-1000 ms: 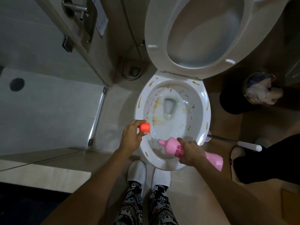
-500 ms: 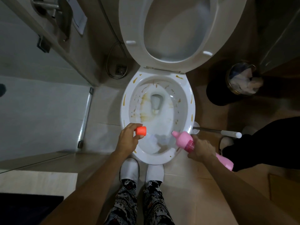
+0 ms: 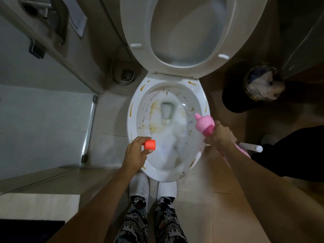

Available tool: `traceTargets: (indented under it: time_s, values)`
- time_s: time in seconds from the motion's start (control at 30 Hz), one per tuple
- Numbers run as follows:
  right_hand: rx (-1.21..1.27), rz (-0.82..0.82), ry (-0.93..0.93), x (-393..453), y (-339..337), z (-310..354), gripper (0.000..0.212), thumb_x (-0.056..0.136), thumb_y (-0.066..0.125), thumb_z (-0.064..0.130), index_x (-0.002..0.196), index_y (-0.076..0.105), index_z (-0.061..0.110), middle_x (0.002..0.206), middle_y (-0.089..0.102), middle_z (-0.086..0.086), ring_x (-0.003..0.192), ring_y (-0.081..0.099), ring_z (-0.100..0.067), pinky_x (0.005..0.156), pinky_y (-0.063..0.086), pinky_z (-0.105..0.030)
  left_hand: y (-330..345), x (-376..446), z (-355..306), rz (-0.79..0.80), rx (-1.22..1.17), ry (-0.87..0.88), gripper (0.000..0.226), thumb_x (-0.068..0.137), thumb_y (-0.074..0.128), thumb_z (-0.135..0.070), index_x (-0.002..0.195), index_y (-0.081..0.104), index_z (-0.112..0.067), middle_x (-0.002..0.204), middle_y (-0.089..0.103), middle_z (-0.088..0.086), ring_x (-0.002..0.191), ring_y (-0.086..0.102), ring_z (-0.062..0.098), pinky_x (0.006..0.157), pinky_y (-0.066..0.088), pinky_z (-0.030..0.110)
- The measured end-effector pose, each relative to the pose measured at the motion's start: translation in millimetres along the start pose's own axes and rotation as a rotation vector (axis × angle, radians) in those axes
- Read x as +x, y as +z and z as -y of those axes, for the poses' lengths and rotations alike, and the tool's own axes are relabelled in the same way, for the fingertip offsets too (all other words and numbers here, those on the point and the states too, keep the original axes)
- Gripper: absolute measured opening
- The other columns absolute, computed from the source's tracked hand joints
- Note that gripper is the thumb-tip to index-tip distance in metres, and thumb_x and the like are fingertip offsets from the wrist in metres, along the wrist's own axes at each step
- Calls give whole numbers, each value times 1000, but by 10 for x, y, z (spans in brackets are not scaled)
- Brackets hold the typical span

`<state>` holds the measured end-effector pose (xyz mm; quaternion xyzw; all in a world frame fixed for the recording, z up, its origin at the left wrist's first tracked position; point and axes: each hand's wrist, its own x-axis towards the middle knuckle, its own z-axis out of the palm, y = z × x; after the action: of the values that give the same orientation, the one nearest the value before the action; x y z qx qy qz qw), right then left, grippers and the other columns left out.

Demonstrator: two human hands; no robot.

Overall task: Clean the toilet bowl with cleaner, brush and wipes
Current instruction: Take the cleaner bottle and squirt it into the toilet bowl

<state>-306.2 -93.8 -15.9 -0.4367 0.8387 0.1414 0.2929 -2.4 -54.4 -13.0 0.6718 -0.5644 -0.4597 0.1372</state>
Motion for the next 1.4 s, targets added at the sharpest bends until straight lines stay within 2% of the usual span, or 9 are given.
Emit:
traceTargets:
  time_s: [0.2,0.4,0.63,0.73,0.9,1.03,1.13,1.27,1.4]
  values:
    - [-7,-54,-3,306,-200,285,67,62,80,29,119,45,21,91,57,-5,88,60,-30,85,53,-49,-90,152,12,-9,10,-15,44,79,74,-3,120,62,-13,118,61,3,104,57,22,92,47,34]
    - [-19,-80,-54,517,-375,663,71,63,81,29,123,45,19,95,57,-8,90,59,-31,83,53,-49,-214,339,1,-28,8,1,43,80,74,-4,120,62,-13,117,61,3,102,56,20,90,45,29]
    - [-34,-100,-148,547,-509,1154,68,66,79,31,123,44,20,97,58,-8,98,59,-33,89,50,-46,-331,448,-42,-67,-4,16,43,78,74,-3,118,63,-13,115,60,1,96,53,14,89,44,27]
    - [-42,-87,-209,477,-482,1351,70,65,79,31,124,42,22,101,59,-7,101,58,-32,89,49,-47,-382,454,-10,-88,3,16,42,78,74,-3,117,64,-13,113,61,0,95,53,12,86,41,23]
    - [-132,-60,-348,272,-298,1587,66,65,79,28,121,46,21,92,60,-4,81,60,-27,76,51,-37,-468,436,46,-116,4,12,43,74,75,0,114,66,-13,111,62,2,96,57,18,82,40,21]
    - [-186,1,-437,52,-106,1651,64,71,76,25,125,43,21,90,55,-1,88,59,-27,81,48,-35,-531,393,109,-136,3,6,43,74,75,1,114,66,-11,112,63,6,98,60,25,85,45,29]
    - [-198,15,-481,-78,61,1576,71,69,77,28,130,41,22,88,51,-3,93,59,-30,83,51,-38,-599,361,130,-155,-2,2,43,74,74,2,114,66,-10,113,64,8,99,60,26,86,45,28]
    - [-93,27,-512,-178,218,1399,70,66,77,28,126,43,19,85,60,-4,83,62,-29,76,51,-33,-683,332,140,-172,3,12,42,74,75,2,114,66,-8,113,64,10,98,61,27,85,44,24]
    - [147,-7,-545,-275,282,1249,78,59,79,27,128,45,18,88,68,-8,78,66,-32,72,56,-40,-750,322,74,-174,-8,13,43,75,76,-1,116,65,-8,115,63,11,100,60,27,91,48,33]
